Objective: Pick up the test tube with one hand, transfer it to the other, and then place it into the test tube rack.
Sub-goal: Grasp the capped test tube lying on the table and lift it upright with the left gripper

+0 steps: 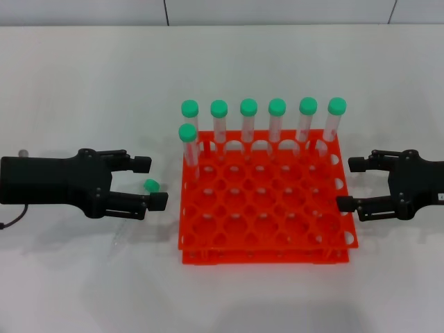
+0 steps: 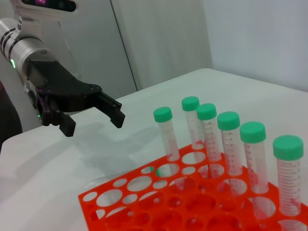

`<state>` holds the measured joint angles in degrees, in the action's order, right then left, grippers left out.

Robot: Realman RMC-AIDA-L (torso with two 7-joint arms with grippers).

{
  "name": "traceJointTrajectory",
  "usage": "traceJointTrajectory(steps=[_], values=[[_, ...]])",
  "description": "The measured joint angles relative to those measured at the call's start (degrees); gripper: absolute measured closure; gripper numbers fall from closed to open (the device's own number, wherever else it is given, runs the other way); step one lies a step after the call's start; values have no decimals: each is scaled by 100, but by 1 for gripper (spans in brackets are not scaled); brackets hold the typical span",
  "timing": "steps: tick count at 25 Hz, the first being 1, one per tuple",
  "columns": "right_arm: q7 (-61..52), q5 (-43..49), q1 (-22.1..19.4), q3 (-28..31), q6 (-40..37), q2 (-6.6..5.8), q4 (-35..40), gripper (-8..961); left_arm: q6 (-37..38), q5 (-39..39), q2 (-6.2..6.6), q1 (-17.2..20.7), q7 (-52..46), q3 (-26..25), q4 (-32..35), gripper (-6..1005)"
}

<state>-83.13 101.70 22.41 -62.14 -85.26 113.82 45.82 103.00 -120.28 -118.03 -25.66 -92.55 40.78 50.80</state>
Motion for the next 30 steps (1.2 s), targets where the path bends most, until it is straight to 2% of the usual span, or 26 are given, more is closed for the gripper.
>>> traceJointTrajectory(steps=[13,20,23,26,30], values=[[-2,0,45,17,-26,-1,10,94,0,5,0,0,0,0,0,112],[-2,-31,54,29,-69,8,58,94,6,5,49,-11,-30,0,25,112],[-2,-50,60,37,-102,10,76,94,43,-27,124,-57,-200,15,60,112],[-2,-55,76,38,-138,18,113,94,136,-235,253,-174,-572,58,162,112],[-10,-62,94,38,-147,49,184,94,322,-817,424,-435,-1235,64,337,112]])
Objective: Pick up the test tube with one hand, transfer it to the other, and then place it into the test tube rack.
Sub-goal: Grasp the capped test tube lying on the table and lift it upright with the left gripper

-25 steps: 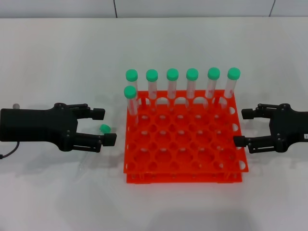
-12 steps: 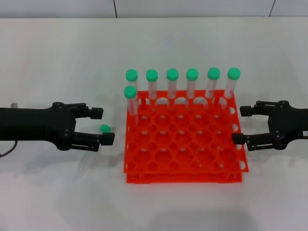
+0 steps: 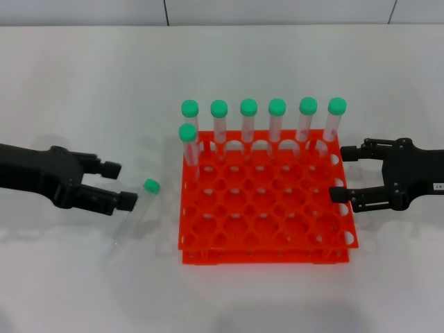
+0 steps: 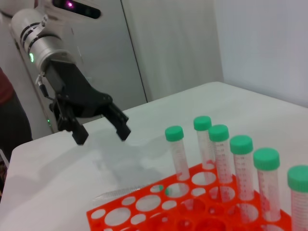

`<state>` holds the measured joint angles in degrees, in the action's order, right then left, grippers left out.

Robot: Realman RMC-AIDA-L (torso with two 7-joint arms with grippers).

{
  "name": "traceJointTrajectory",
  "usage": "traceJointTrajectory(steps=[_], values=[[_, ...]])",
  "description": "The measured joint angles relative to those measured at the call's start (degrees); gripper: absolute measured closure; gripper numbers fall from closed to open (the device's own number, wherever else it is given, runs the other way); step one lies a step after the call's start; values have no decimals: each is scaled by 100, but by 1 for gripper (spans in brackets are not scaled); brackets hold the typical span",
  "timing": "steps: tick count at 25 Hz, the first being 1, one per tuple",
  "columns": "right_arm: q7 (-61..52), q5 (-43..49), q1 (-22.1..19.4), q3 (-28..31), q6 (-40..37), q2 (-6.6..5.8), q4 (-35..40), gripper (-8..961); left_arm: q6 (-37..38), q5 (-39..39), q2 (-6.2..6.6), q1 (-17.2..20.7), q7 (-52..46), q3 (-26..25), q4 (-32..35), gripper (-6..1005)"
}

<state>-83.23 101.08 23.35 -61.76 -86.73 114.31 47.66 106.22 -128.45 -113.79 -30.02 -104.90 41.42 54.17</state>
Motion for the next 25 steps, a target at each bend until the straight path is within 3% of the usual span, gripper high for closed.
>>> traceJointTrajectory(steps=[7,13,25], values=[[-1,-1,41,-2,4,25,46,94,298,-1450,145,-557,-709,-2,19,113],[-1,-9,81,6,32,30,48,94,339,-2196,247,-837,-1006,-3,23,113],[34,-18,180,16,59,75,46,95,154,-2778,16,-1107,-1033,396,-163,114]])
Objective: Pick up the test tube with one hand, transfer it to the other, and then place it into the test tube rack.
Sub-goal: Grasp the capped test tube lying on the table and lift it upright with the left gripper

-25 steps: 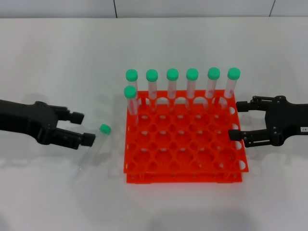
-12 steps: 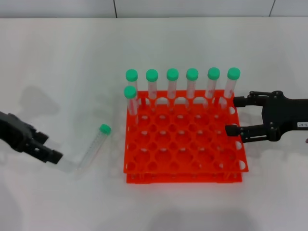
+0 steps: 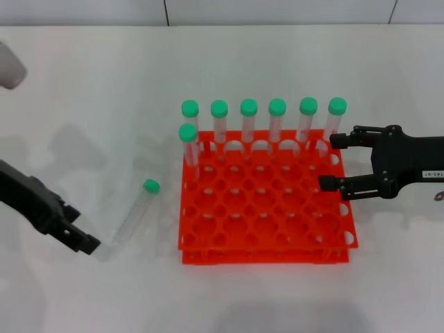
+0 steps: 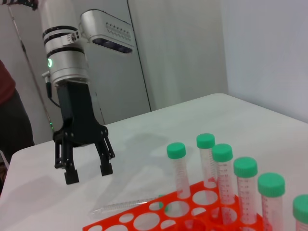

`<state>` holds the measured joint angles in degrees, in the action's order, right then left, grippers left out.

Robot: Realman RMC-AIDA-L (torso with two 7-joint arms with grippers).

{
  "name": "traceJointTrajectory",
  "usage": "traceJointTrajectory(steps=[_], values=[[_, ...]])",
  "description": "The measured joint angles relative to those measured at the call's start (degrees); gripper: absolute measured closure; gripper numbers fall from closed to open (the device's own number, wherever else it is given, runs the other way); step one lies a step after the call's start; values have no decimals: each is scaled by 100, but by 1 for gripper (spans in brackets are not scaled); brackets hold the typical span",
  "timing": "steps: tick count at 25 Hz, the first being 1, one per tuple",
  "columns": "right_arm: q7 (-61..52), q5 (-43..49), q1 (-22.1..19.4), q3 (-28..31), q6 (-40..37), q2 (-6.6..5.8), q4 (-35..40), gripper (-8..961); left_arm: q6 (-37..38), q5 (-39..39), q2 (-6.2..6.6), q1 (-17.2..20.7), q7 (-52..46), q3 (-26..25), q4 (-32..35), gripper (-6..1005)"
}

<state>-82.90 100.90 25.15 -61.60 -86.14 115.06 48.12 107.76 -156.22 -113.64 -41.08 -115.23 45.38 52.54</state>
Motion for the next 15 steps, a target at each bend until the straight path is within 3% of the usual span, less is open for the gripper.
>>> traceJointTrajectory(steps=[15], values=[[11,-1,-39,-1,-47,-2,-5,95,-440,4,-202,-167,20,121,-382,114]])
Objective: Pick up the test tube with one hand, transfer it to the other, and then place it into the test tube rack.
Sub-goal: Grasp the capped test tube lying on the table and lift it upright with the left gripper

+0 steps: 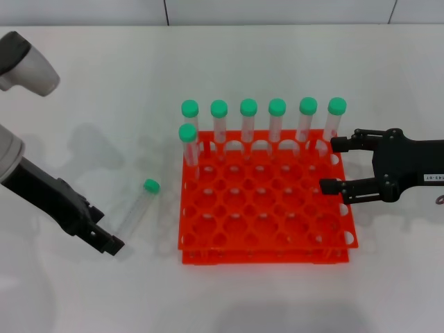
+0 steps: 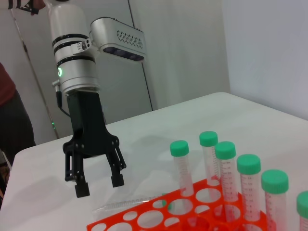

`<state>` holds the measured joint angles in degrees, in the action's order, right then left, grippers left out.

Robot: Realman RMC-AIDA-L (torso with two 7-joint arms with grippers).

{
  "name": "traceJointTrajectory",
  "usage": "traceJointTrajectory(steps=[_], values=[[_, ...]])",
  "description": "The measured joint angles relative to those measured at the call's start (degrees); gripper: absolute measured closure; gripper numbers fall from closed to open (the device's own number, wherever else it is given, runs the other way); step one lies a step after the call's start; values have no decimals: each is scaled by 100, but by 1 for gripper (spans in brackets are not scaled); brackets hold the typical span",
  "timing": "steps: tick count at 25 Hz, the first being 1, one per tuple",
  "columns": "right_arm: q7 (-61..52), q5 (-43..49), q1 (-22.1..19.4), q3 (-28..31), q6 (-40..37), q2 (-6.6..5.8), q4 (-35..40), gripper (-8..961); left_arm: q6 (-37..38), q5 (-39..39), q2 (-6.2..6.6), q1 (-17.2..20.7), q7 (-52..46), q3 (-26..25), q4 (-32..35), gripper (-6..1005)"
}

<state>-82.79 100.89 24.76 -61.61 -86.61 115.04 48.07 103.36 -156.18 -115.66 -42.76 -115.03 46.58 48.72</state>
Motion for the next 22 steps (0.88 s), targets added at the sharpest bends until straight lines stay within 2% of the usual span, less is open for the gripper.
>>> traceJointTrajectory(steps=[22], values=[[9,1,-3,0,-6,0,0,95,-266,-8,-44,-35,26,87,-351,146]])
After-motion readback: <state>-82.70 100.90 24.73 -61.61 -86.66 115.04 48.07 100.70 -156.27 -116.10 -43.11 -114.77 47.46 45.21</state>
